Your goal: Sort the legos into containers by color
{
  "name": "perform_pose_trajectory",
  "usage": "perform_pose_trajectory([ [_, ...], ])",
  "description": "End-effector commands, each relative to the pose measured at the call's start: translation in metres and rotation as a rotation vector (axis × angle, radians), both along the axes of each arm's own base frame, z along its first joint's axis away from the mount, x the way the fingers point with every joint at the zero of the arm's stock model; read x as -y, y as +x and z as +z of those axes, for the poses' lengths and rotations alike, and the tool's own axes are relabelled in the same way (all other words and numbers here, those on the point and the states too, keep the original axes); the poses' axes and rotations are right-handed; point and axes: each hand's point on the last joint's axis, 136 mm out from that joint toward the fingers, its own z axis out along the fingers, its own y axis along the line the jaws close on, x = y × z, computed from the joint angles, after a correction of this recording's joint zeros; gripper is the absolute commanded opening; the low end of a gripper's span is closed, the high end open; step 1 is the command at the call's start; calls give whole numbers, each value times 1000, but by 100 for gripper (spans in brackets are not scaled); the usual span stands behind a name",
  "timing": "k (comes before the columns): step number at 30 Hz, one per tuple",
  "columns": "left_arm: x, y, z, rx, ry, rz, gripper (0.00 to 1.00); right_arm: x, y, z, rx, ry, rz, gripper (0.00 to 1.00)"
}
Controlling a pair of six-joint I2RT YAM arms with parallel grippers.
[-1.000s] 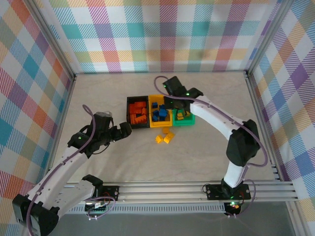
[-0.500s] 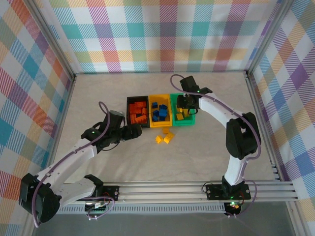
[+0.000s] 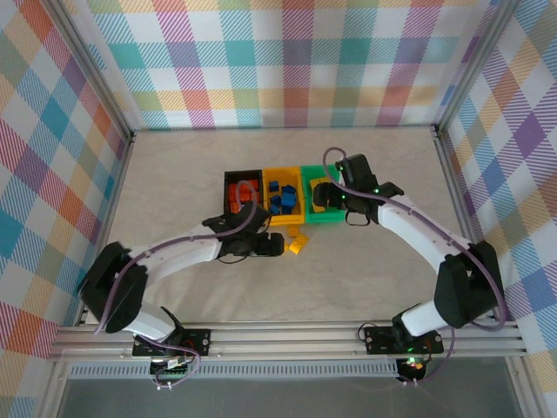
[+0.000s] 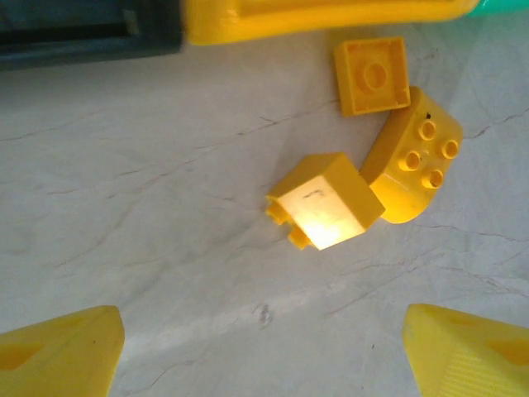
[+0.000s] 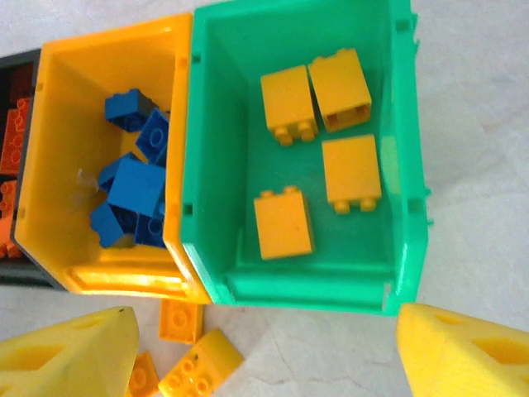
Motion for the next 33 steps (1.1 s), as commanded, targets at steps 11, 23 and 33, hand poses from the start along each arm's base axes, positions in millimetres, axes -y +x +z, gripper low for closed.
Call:
perform_pose_trajectory([
  [11, 42, 28, -32, 22, 130, -70, 92, 11, -27, 5, 41, 42, -2, 82],
  [23, 33, 29, -42, 10, 196, -65, 49, 12, -29, 10, 57, 52, -5, 81],
  [33, 35, 16, -11, 25, 133, -68, 35, 16, -31, 7, 52, 44, -25, 81],
])
